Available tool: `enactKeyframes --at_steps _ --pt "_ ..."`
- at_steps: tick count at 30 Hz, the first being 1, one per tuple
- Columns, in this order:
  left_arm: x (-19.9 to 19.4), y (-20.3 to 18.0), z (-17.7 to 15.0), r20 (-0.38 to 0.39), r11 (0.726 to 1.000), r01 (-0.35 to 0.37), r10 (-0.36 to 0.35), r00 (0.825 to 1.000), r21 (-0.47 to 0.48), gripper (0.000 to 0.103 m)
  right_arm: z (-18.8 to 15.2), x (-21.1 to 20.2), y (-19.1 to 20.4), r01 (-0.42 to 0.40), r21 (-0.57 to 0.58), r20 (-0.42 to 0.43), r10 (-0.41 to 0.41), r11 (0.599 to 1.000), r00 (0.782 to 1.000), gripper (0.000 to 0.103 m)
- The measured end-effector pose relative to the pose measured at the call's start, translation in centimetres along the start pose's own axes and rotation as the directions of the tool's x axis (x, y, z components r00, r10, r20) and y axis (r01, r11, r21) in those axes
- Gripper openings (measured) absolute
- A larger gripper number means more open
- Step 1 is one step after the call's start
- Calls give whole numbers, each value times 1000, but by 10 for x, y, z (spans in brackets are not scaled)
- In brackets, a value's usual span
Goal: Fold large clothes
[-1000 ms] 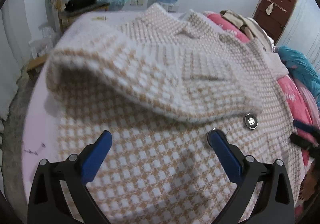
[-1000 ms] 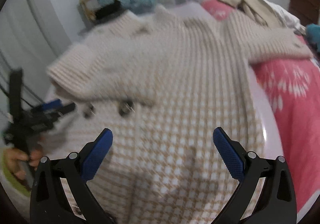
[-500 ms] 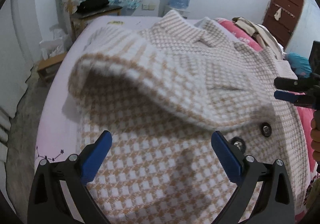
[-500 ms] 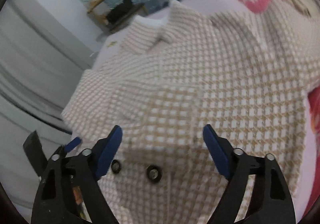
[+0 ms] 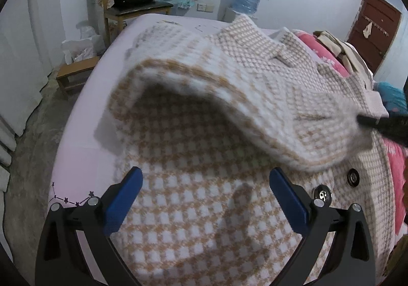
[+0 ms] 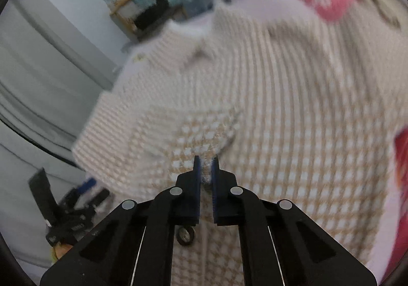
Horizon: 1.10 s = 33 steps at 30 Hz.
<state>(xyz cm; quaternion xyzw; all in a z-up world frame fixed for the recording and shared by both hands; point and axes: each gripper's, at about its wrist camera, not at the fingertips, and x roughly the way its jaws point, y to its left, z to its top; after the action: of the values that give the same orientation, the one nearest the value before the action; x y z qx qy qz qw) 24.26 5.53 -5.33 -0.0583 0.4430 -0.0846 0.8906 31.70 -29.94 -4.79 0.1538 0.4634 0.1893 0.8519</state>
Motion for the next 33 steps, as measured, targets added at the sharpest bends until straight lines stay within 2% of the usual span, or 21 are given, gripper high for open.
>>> enactKeyframes --at_steps 5,7,12,18,22,25,27,30,31,33 --pt "-2 2 0 0 1000 3 -3 1000 -18 98 43 -31 20 77 -84 160 -63 993 985 5" --pt "-2 3 -1 0 1000 5 -5 1000 -21 98 53 -31 16 120 -96 185 -100 988 978 5" --pt "-4 5 -4 2 1000 18 -18 1000 -26 98 63 -2 -7 165 -85 135 -153 983 979 5" --pt "-5 7 -6 1 999 25 -25 1000 -20 98 69 -10 -6 183 -141 184 -156 973 971 5" --pt "-4 5 -6 1 1000 18 -18 1000 -19 98 68 13 -29 212 -114 132 -197 971 971 5" --pt "-3 4 -6 0 1000 13 -13 1000 -7 98 61 34 -51 215 -83 42 -212 973 976 5" --pt "-3 3 -7 -1 1000 10 -10 1000 1 98 57 38 -56 218 -85 20 -217 972 976 7" --pt "-2 4 -7 0 1000 12 -12 1000 3 98 57 35 -53 270 -94 30 -268 958 963 18" --pt "-2 4 -7 0 1000 14 -14 1000 2 98 58 31 -52 290 -92 40 -287 953 957 25" --pt "-3 5 -6 5 1000 25 -25 1000 -6 98 60 20 -47 347 -95 83 -340 933 937 29"
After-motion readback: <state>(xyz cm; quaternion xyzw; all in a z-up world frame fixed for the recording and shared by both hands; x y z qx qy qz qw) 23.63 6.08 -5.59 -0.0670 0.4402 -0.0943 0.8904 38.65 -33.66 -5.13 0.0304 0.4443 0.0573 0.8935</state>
